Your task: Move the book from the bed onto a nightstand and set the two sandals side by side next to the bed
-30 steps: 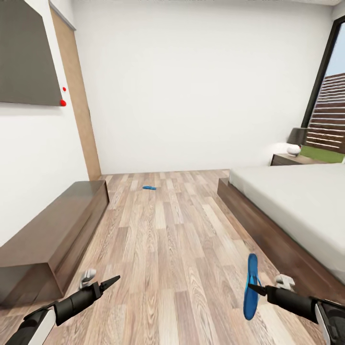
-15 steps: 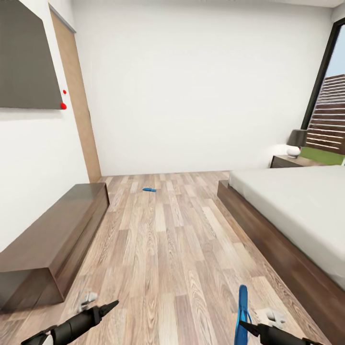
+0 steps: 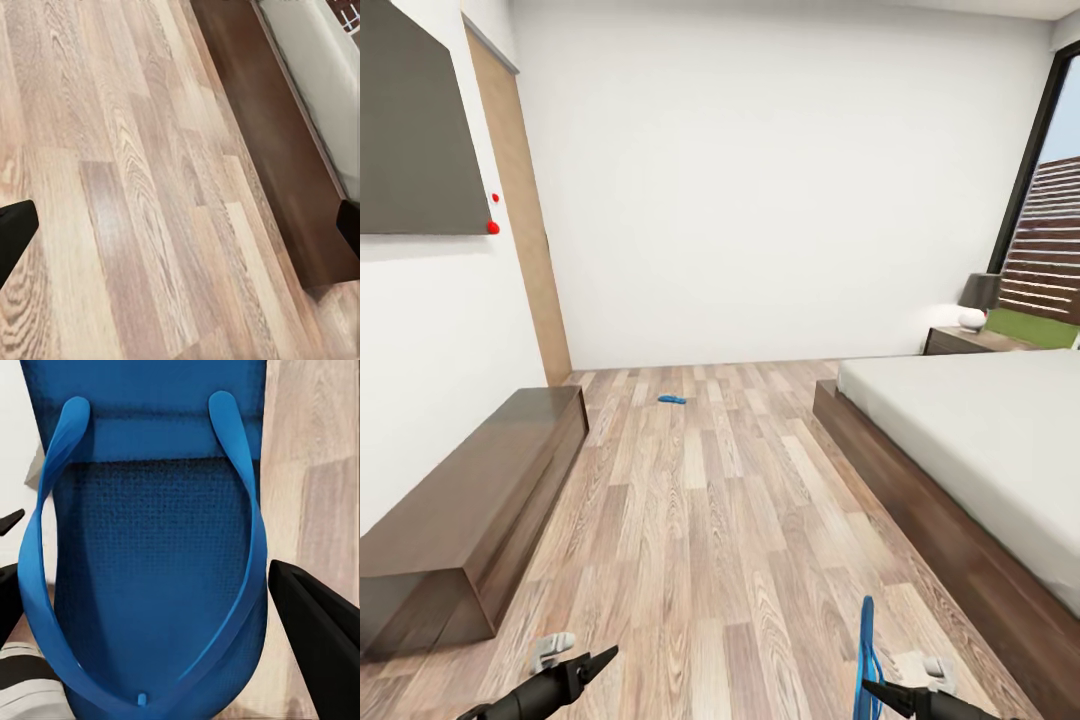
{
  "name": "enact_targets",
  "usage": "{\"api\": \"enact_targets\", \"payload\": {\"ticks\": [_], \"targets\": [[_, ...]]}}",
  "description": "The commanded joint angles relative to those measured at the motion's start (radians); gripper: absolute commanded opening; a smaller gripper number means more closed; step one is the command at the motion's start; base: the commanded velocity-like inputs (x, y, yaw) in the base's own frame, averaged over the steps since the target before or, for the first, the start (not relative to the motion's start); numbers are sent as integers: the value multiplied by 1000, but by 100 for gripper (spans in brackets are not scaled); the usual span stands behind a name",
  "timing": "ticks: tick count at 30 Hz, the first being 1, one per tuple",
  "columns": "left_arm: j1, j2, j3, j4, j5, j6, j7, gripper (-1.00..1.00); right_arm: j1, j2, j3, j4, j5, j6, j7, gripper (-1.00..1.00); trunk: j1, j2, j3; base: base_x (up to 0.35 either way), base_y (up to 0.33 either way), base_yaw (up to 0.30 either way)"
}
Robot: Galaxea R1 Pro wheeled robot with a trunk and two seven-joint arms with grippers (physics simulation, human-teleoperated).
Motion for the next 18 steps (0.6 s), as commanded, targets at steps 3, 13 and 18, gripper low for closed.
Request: {"api": "enact_targets", "payload": {"ticks": [3,13,18], "targets": [[-1,-1,2,1,7,10,-4,100,-1,1,-9,4,8,10,-42,-100,0,0,-1,0,0,0],[1,-16,2,4,5,9,-2,100,-1,2,-6,5,11,7,-148,-100,0,0,-1,0,0,0],[1,-16,2,4,5,9,-2,100,-1,2,-6,5,11,7,-149,-100,0,0,-1,0,0,0]]}}
